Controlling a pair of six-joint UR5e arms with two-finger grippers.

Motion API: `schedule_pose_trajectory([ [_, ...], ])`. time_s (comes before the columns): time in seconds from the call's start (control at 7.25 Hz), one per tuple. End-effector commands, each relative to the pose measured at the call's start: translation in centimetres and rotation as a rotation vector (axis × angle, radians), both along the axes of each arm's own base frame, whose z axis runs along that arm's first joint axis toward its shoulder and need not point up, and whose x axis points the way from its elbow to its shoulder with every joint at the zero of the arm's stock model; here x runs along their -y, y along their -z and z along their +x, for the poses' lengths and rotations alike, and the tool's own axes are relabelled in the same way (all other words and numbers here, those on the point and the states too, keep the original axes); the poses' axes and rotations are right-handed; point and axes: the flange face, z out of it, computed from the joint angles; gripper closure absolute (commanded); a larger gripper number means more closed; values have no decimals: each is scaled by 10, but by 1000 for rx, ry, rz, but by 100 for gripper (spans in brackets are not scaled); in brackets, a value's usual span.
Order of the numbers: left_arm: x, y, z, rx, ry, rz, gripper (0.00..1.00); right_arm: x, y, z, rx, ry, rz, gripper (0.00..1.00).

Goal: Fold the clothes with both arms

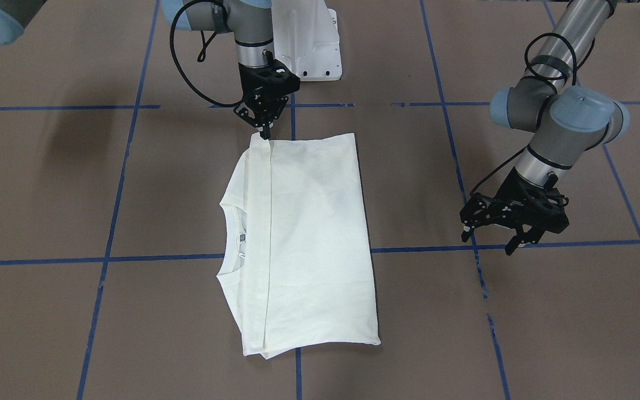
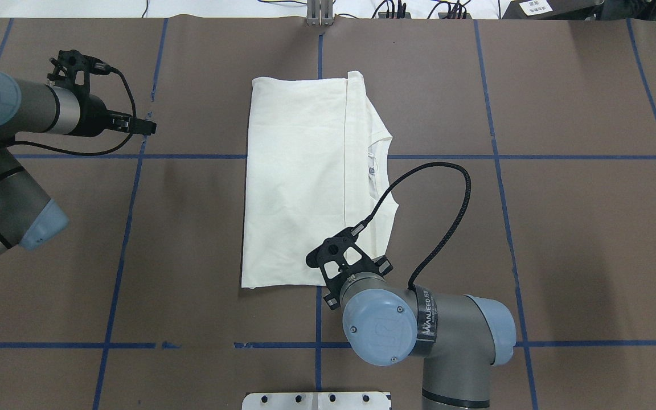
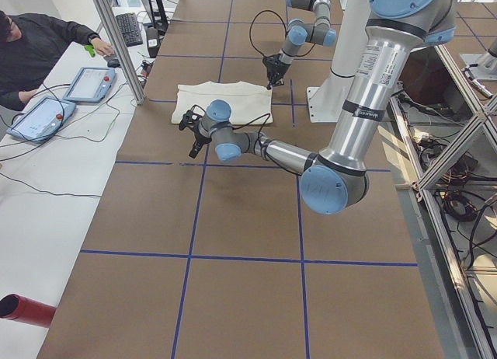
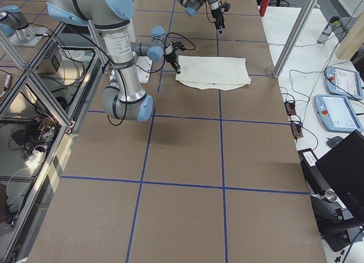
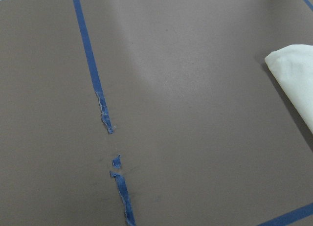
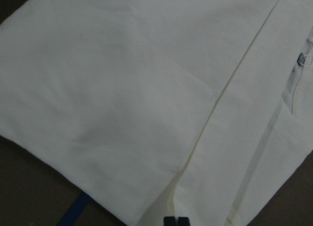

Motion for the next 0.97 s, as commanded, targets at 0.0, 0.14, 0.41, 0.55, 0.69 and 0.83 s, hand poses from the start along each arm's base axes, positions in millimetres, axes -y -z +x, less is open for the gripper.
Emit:
schedule_pose_trajectory([
  [0.0,0,0,0,0,1,-1,0,-6,-23,49,28,-39,-38,100],
  [0.14,0,0,0,0,2,1,0,-9,-49,59,52,-136,-144,100],
  [0.41,0,0,0,1,2,-1,0,-23,-65,57,135,-303,-331,100],
  [0.55,0,0,0,0,1,-1,0,-27,-65,54,149,-325,-359,100],
  [0.69,0,0,0,1,2,-1,0,-27,-66,53,147,-327,-360,89],
  [0.83,-1,-1,1,1,-1,-2,0,-26,-67,53,145,-327,-360,32],
])
